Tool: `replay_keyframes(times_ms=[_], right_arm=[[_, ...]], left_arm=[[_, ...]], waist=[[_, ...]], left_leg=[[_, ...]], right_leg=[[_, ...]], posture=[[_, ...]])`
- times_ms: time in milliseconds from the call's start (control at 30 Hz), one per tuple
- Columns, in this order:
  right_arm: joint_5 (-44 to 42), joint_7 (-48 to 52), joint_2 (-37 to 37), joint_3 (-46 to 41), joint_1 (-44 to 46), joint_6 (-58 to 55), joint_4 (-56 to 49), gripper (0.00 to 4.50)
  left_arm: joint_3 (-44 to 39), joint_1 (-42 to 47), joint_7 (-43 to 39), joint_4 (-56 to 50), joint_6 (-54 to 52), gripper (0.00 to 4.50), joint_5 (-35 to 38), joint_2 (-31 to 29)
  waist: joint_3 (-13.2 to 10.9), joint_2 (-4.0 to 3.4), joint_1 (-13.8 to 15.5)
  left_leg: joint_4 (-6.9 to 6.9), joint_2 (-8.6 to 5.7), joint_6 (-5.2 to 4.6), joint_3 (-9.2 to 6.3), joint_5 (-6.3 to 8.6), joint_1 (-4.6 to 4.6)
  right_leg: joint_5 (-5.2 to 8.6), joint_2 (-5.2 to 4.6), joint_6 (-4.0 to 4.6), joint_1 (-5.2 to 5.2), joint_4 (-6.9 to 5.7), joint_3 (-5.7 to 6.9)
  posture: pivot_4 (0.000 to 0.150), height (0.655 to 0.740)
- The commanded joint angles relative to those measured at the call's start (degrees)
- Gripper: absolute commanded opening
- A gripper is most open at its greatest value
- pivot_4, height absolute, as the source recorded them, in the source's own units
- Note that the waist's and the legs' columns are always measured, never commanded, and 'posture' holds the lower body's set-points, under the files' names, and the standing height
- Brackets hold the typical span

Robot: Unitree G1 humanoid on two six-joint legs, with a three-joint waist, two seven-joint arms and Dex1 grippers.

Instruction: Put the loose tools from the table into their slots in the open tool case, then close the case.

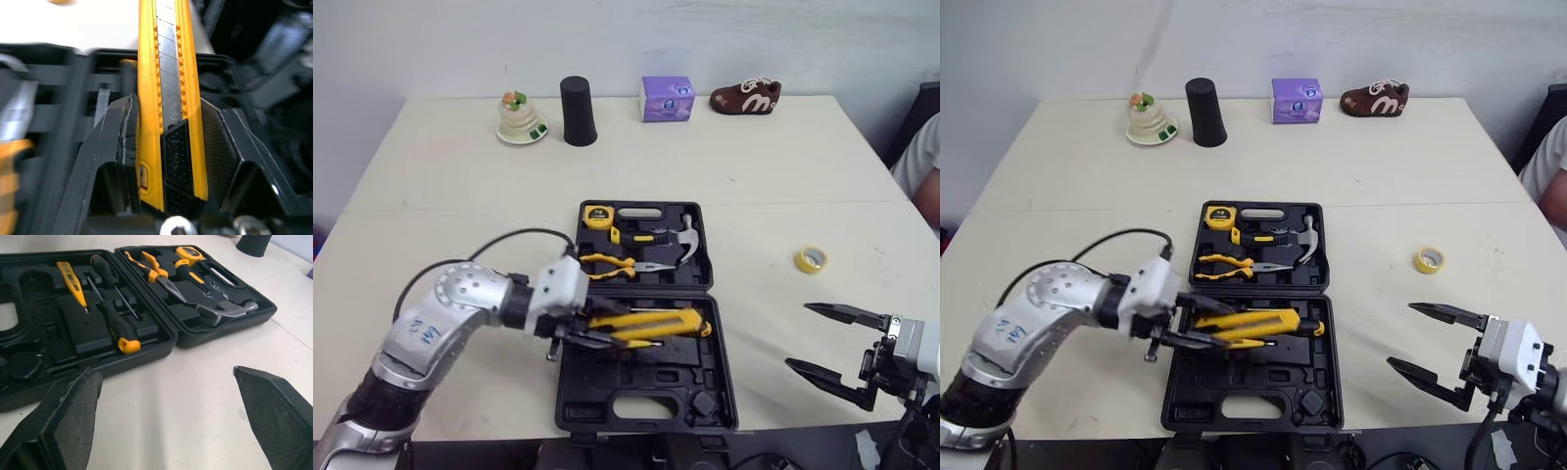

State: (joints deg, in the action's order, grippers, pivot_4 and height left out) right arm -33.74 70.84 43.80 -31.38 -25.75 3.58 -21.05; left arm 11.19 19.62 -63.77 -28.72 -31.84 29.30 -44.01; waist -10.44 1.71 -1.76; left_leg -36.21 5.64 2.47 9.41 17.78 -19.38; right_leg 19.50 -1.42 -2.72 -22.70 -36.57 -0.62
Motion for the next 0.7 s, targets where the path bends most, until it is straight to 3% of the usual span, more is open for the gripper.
replay_keyframes(times_ms=[33,333,700], right_arm=[[-3.25,2.32,-0.25,-3.62,-4.7,-0.27,-5.42,4.5],[-4.73,5.56,0.38,-4.17,-8.51,-0.32,-9.22,4.5],[-3.75,3.85,0.85,-3.02,-5.66,-1.92,-8.62,4.5]], left_arm=[[4.77,-1.18,0.57,-2.71,2.59,1.35,-4.17,0.59],[9.37,-5.0,6.87,-5.17,-0.68,1.35,-9.88,1.94],[11.9,-8.83,10.29,-5.74,2.48,1.35,-17.81,-0.25]], waist=[[-0.03,-0.03,0.09],[-0.05,0.0,-0.07],[-0.04,-0.01,0.09]], left_leg=[[-0.01,-0.04,0.0,0.0,0.0,0.02],[-0.07,0.0,-0.4,-0.06,0.11,0.08],[-0.11,-0.01,-0.51,-0.08,0.18,0.09]], right_leg=[[0.0,0.0,-0.02,0.02,-0.01,-0.02],[-0.1,-0.09,-0.16,0.15,0.0,-0.15],[-0.08,-0.15,-0.13,0.18,0.0,-0.14]], posture=[[0.15,0.74],[0.15,0.74],[0.15,0.74]])
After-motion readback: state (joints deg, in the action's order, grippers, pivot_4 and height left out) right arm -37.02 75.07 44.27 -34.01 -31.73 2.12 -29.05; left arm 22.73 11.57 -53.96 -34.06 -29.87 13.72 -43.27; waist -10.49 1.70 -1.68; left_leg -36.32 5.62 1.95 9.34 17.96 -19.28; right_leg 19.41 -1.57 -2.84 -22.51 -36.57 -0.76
